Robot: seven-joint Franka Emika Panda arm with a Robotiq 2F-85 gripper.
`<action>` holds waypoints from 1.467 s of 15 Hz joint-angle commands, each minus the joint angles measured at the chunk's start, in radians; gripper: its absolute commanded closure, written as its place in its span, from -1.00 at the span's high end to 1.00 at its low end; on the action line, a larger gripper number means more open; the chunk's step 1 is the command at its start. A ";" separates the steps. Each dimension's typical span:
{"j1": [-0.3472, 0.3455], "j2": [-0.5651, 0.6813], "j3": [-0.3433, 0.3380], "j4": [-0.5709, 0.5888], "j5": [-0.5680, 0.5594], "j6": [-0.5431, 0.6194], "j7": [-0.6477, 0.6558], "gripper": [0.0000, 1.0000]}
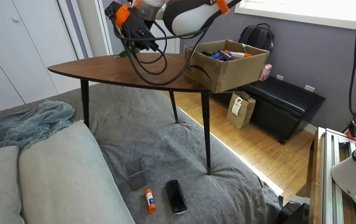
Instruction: Put the box on the edge of the table, then remove the green object from the box
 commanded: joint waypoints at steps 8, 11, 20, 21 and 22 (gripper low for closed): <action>0.096 0.113 -0.092 0.104 -0.106 0.039 0.167 0.02; 0.088 0.107 -0.077 0.106 -0.089 0.041 0.152 0.44; -0.053 -0.100 0.147 -0.045 0.238 -0.016 -0.264 1.00; -0.097 -0.143 0.222 -0.066 0.294 -0.081 -0.342 1.00; -0.116 -0.172 0.253 -0.071 0.354 -0.143 -0.418 1.00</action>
